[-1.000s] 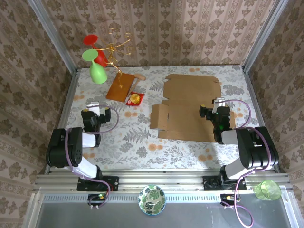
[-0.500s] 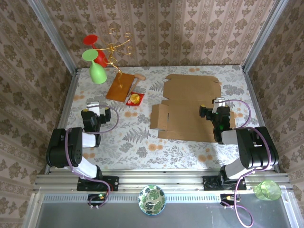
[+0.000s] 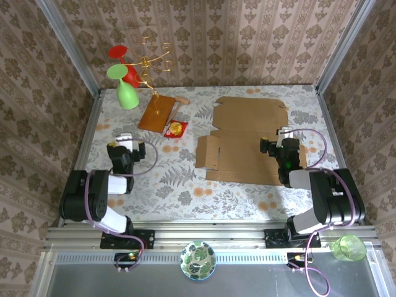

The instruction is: Fold the paper box

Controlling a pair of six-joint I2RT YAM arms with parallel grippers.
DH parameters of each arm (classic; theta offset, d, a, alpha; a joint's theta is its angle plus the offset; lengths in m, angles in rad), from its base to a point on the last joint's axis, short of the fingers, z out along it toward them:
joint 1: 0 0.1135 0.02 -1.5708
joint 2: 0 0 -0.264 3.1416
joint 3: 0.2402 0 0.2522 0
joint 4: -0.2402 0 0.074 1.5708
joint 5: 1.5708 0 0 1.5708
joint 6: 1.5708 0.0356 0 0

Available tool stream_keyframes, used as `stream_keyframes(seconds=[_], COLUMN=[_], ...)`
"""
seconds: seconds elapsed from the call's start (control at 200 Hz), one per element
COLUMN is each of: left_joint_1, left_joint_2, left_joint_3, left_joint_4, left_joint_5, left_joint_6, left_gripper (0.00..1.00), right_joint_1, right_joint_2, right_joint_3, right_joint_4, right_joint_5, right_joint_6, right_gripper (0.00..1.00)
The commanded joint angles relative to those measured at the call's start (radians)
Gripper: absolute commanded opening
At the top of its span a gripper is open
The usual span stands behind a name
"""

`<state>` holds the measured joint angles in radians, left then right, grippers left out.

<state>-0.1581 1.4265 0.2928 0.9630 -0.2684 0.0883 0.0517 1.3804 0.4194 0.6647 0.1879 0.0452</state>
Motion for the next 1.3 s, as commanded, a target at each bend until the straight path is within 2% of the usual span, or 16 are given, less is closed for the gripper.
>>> stream_keyframes(seconds=[0.0,0.065,0.11,0.15,0.19,0.225,0.265,0.325,0.385,0.46,0.54,0.62,0.71,0.9,1.12,1.295], left_joint_1=[-0.096,-0.131,-0.153,-0.14,-0.115,-0.064,-0.015,-0.023,-0.111,-0.25,-0.4,-0.521,-0.624,-0.721,-0.763,-0.765], left_joint_2=[-0.161,-0.263,-0.334,-0.384,-0.4,-0.393,-0.364,-0.304,-0.266,-0.257,-0.245,-0.221,-0.172,-0.02,0.152,0.201], left_joint_3=[0.033,0.109,0.222,0.335,0.394,0.391,0.378,0.407,0.448,0.447,0.395,0.359,0.351,0.358,0.344,0.349], left_joint_4=[-0.058,-0.21,-0.487,-0.836,-0.988,-0.97,-0.912,-0.96,-1.059,-1.125,-1.101,-1.05,-0.975,-0.82,-0.559,-0.533], left_joint_5=[-0.217,-0.271,-0.345,-0.293,-0.184,-0.029,0.18,0.316,0.333,0.313,0.307,0.282,0.247,0.223,0.115,0.053], left_joint_6=[0.081,-0.041,-0.251,-0.498,-0.688,-0.793,-0.921,-1.096,-1.203,-1.362,-1.563,-1.725,-1.815,-1.911,-2.0,-1.971], left_gripper=[1.0,1.0,1.0,1.0,1.0,1.0,1.0,1.0,0.98,0.88,0.76,0.69,0.66,0.65,0.6,0.57], right_joint_1=[0.018,0.04,0.047,0.039,0.022,0.008,-0.001,-0.019,-0.017,-0.016,-0.013,-0.013,-0.012,-0.012,-0.012,-0.01], right_joint_2=[-0.175,-0.272,-0.3,-0.296,-0.276,-0.258,-0.241,-0.229,-0.23,-0.252,-0.283,-0.306,-0.328,-0.355,-0.396,-0.418], right_joint_3=[0.099,0.198,0.309,0.417,0.535,0.611,0.652,0.669,0.683,0.651,0.582,0.513,0.438,0.336,0.284,0.26], right_joint_4=[-0.16,-0.297,-0.449,-0.656,-0.864,-1.054,-1.127,-1.134,-1.179,-1.179,-1.152,-1.131,-1.109,-1.06,-1.054,-1.055], right_joint_5=[0.131,0.205,0.248,0.261,0.233,0.203,0.174,0.002,-0.06,-0.148,-0.234,-0.316,-0.374,-0.452,-0.5,-0.525], right_joint_6=[0.071,0.132,0.235,0.408,0.593,0.713,0.748,0.717,0.765,0.832,0.904,0.958,0.995,1.05,1.068,1.081], right_gripper=[1.0,1.0,1.0,1.0,1.0,1.0,1.0,0.99,0.89,0.74,0.69,0.65,0.64,0.65,0.65,0.65])
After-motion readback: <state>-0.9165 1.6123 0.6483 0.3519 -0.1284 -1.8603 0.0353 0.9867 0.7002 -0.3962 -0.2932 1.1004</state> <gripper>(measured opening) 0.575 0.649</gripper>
